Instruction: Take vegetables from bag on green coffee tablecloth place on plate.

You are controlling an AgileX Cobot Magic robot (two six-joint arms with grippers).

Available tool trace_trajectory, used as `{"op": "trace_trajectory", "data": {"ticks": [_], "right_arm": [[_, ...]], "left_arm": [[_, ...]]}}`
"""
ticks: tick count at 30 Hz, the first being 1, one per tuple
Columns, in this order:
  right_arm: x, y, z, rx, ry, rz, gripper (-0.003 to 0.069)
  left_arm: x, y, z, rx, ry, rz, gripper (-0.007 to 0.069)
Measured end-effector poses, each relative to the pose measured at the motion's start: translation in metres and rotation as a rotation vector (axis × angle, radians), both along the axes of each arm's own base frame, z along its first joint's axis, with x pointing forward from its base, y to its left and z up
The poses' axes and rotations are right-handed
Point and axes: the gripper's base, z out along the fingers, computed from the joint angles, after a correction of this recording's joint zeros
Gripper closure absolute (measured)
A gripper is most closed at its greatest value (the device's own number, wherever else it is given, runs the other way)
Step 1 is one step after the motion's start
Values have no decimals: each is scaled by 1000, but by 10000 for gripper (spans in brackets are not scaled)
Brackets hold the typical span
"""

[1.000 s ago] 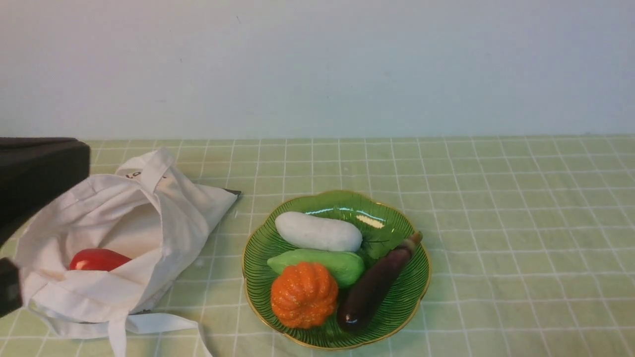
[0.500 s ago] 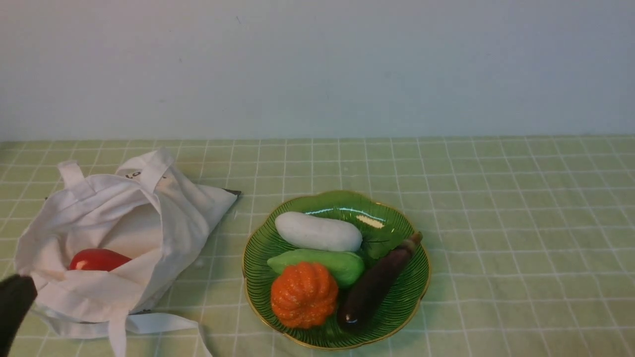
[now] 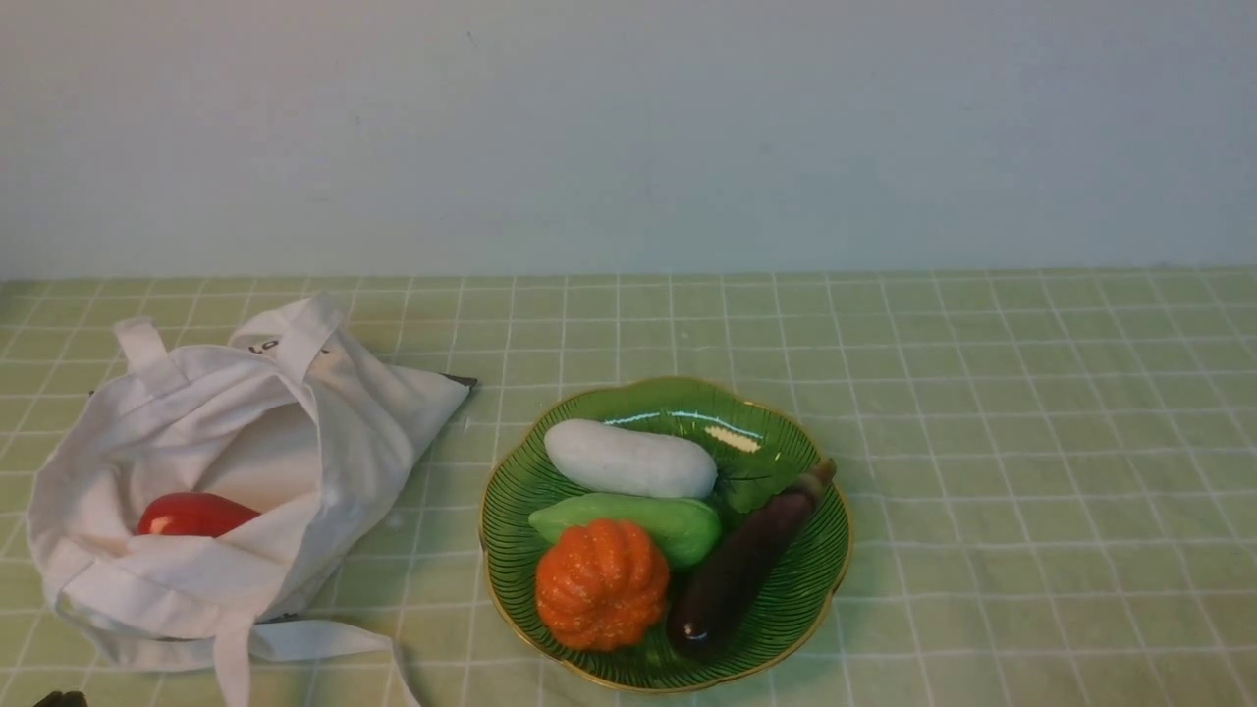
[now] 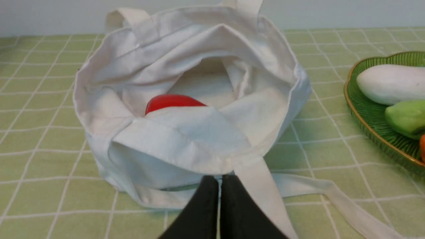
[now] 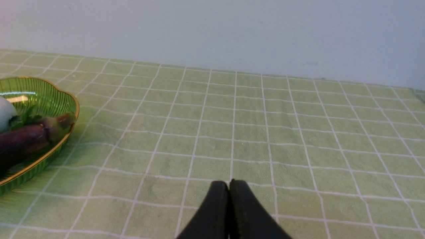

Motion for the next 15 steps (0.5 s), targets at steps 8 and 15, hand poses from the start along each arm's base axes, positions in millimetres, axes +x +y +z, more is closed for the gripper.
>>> {"op": "trace_trajectory", "data": {"ticks": [8, 15], "right_arm": [[0, 0, 0, -2, 0, 0, 673], [0, 0, 0, -2, 0, 0, 673]], "left_arm": [[0, 1, -1, 39, 2, 6, 629], [0, 1, -1, 43, 2, 5, 629]]}}
